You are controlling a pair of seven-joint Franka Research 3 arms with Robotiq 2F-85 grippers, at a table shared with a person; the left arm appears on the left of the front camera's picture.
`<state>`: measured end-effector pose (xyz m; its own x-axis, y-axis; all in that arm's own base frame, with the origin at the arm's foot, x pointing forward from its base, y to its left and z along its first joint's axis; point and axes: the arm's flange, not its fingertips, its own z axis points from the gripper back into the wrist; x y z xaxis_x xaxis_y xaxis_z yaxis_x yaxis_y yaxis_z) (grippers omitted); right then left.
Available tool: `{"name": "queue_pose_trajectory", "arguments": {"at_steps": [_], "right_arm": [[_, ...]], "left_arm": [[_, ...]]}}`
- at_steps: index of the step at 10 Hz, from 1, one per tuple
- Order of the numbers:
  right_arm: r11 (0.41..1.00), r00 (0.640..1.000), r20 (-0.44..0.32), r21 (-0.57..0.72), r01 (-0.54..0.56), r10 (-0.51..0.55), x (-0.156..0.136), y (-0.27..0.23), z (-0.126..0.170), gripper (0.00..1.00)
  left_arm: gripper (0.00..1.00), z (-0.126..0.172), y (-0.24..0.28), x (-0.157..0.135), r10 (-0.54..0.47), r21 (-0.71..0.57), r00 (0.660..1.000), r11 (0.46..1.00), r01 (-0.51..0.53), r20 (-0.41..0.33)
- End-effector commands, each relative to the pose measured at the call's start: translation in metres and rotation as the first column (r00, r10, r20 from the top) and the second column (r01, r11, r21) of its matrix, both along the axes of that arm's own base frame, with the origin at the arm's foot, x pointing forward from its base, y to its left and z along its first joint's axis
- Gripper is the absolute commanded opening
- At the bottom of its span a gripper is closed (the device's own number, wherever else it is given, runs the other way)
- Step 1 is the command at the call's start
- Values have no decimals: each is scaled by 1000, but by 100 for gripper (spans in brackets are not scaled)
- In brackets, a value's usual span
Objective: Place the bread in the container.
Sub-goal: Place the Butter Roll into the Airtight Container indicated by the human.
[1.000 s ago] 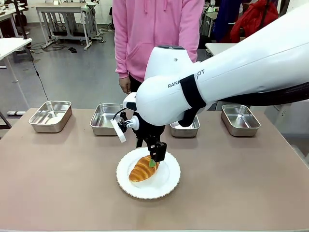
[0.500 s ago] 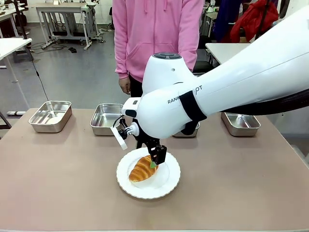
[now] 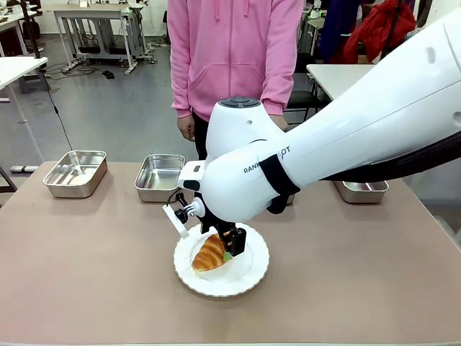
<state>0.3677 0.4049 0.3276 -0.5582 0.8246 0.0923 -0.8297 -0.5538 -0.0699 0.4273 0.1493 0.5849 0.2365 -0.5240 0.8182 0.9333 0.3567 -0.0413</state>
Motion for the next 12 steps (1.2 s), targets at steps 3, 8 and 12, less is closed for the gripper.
{"name": "queue_pose_trajectory", "arguments": {"at_steps": [3,8,12], "right_arm": [[996,997,30,-52,-74,76,2,10,-11,100],[993,994,32,-67,-102,104,6,13,-21,100],[992,994,15,-72,-105,106,7,10,-23,100]], "left_arm": [[100,0,0,-1,-10,-3,1000,1000,10,8],[100,0,0,-1,-10,-3,1000,1000,10,8],[100,0,0,-1,-10,-3,1000,1000,10,8]]}}
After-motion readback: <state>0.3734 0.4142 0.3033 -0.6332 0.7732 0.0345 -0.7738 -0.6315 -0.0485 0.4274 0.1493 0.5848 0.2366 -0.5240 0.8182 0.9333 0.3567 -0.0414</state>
